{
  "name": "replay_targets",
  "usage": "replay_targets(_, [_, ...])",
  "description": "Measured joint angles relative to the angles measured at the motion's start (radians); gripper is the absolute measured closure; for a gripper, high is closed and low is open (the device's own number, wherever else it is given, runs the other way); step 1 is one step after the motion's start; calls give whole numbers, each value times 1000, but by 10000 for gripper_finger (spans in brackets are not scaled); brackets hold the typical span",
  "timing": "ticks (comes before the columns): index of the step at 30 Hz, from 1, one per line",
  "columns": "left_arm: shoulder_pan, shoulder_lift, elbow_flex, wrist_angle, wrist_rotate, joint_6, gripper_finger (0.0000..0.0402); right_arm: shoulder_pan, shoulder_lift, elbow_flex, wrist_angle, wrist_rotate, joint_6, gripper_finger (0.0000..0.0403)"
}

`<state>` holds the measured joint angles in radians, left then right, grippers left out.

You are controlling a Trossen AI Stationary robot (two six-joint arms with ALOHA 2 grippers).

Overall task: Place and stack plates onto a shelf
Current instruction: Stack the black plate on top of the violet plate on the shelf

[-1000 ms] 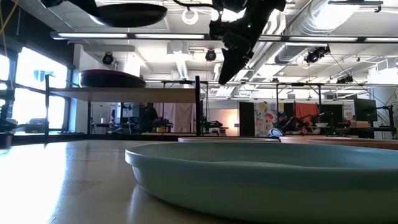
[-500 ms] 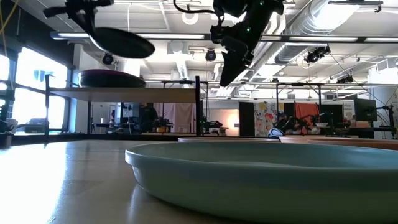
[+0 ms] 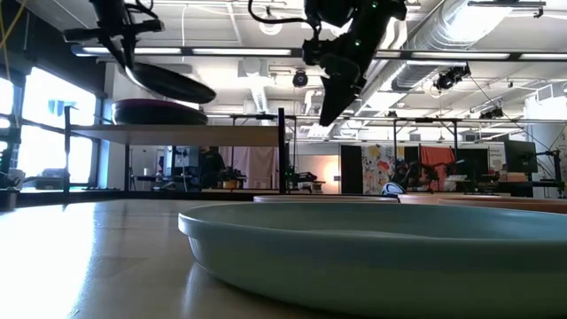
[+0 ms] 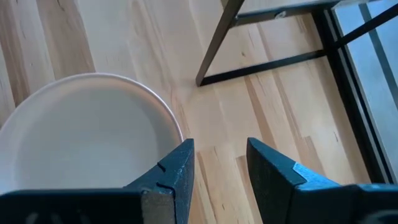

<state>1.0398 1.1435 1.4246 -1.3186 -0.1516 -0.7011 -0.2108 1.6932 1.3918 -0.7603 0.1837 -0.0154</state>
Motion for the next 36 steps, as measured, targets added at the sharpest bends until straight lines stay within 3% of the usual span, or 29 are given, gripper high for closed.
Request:
replay_targets(15, [29, 44, 0, -46, 11, -31, 387, 0, 0, 0, -7, -28, -10, 277])
replay_targets(24, [29, 88, -1, -57, 16, -49, 362, 0, 0, 0, -42, -42, -10, 277])
replay_targets(36, [28, 86, -1, -90, 101, -36, 308, 0, 0, 0, -51, -75, 0, 277])
